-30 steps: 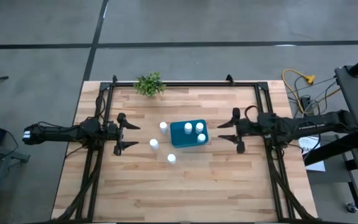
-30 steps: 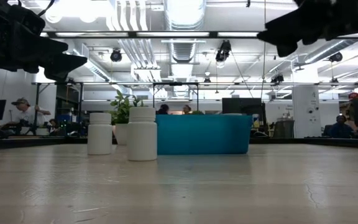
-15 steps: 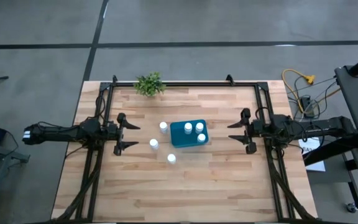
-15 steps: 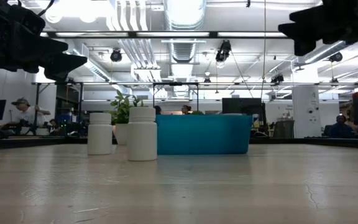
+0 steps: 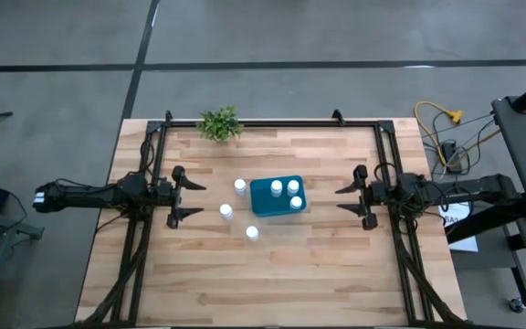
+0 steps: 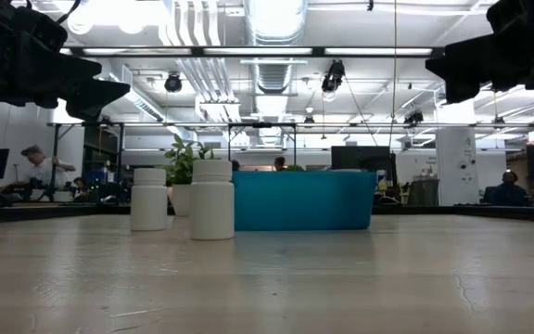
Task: Pick and place pill bottles into a basket
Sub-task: Put the white medicine bottle into the blue bin
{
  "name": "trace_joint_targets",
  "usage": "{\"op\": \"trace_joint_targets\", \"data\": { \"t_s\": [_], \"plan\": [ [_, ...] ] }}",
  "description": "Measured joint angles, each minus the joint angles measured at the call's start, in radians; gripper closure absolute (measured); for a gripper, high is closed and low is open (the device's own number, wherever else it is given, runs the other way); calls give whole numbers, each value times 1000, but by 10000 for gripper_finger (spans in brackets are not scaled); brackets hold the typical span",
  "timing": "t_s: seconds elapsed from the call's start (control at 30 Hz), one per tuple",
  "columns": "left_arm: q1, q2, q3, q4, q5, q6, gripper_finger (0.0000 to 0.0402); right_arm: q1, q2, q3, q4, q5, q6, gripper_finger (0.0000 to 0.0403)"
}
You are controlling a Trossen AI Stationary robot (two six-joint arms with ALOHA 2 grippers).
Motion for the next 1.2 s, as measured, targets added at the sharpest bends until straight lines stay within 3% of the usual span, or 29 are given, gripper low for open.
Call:
{"op": "trace_joint_targets", "data": {
  "t_s": [0.83,1.2],
  "plan": [
    [0,0,0,-4,0,0,107,0,-185,-35,-6,11,-64,242],
    [0,0,0,-2,0,0,107,0,-304,-36,-154,10,-47,268]
  ]
}}
